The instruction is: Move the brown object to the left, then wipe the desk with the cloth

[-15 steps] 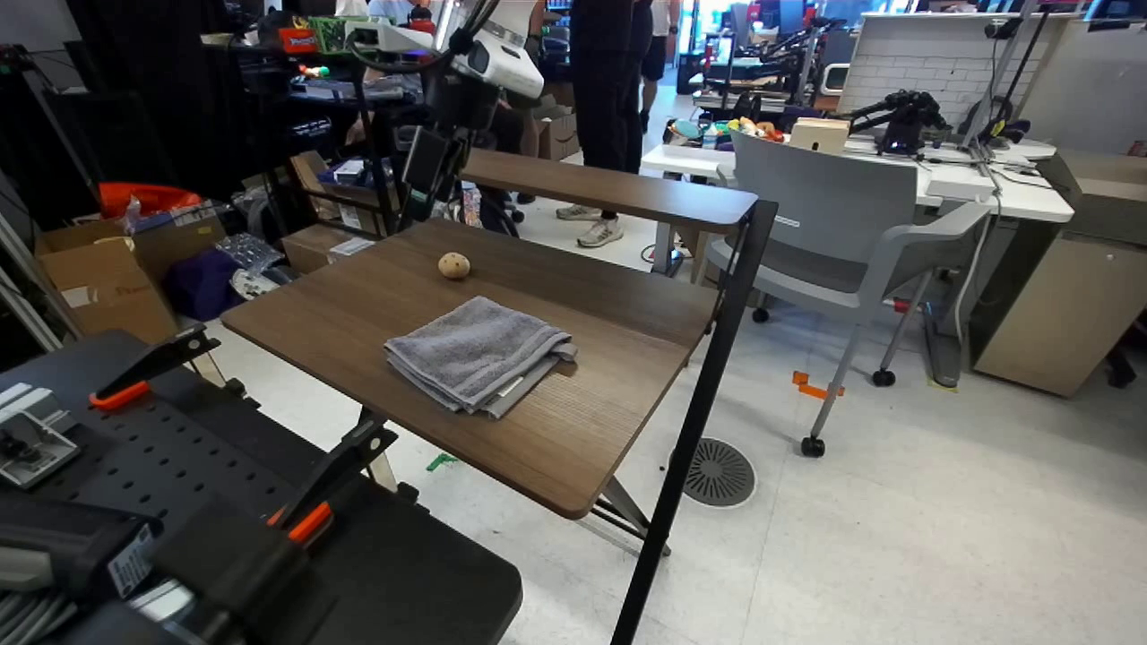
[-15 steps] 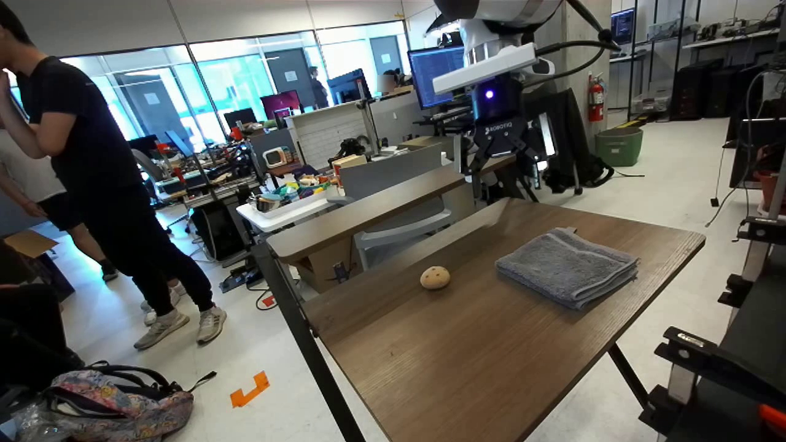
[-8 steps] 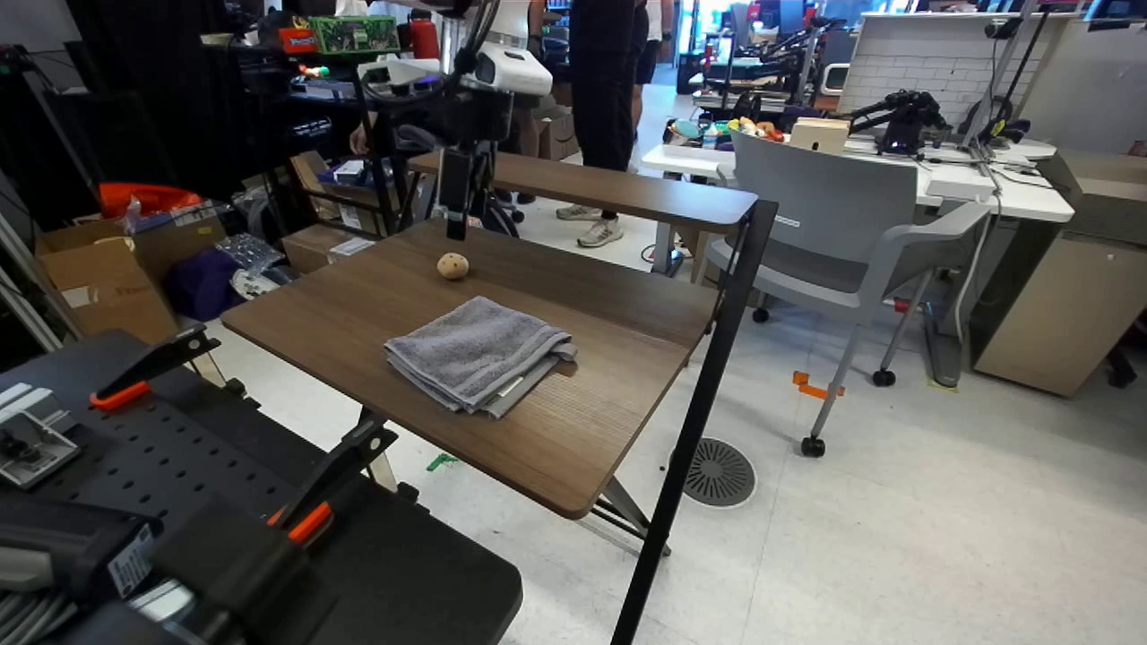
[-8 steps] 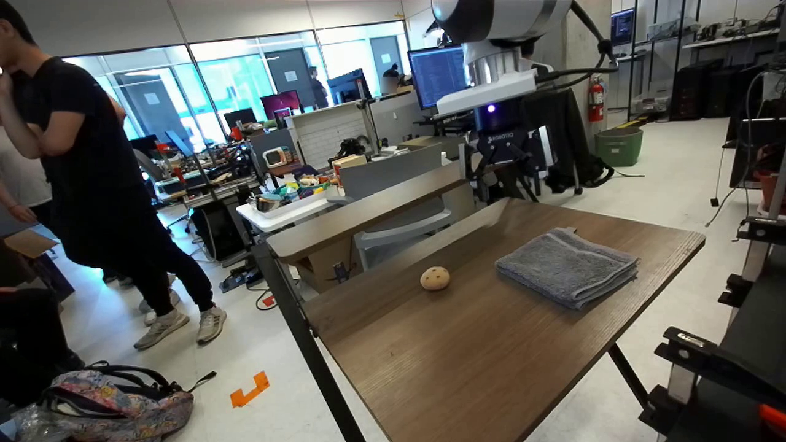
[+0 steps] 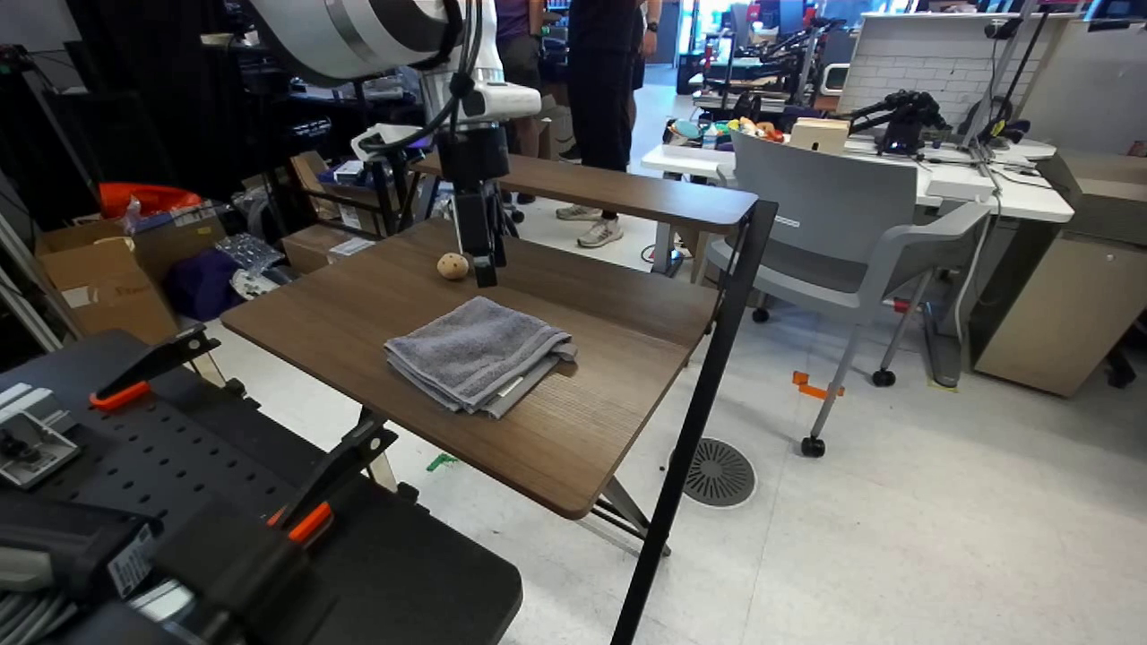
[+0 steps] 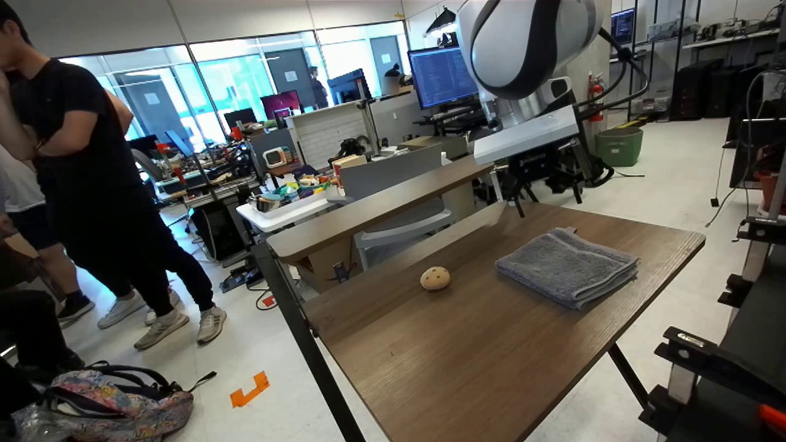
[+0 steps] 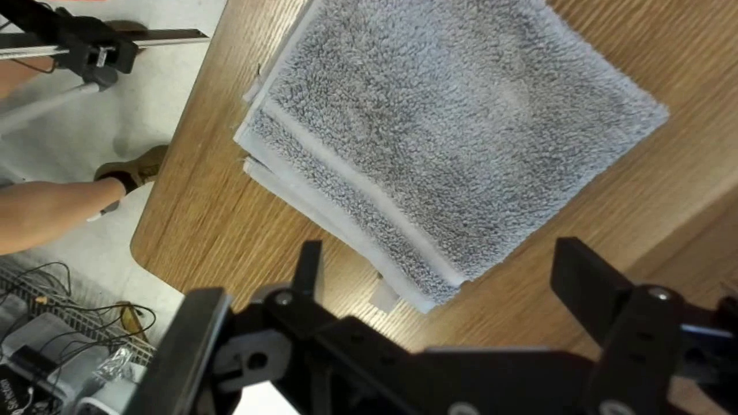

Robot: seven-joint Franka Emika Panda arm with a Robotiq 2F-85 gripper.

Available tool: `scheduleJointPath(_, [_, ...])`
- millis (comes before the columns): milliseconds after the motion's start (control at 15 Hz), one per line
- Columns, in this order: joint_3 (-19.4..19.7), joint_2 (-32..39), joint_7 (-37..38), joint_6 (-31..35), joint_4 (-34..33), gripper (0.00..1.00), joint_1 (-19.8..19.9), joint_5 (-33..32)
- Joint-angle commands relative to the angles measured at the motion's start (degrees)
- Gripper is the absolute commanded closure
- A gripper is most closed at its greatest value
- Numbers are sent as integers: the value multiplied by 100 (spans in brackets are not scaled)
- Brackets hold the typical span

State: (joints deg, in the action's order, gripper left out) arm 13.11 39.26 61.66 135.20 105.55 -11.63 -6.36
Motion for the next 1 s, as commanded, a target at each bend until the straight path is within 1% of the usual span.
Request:
scheduleJointPath(0, [-72,-6,46,-16,-15,0,67,-86])
scheduleJointPath(333, [-66,-6,47,-16,-16,0,66,-94])
scheduleJointPath(400, [-50,-161,-510,275,256,0,64,-467])
scheduleJointPath(467, [5,-220,-609,407,364,0,31,-644])
scheduleJointPath(667, [69,-343,-1394,849,732,0,197,-1073])
scheduleJointPath(800, [231,-465,-1762,1284,1050,0,194,-1422])
scheduleJointPath(933, [486,-637,-2039,1771,1429,0,113,-1824])
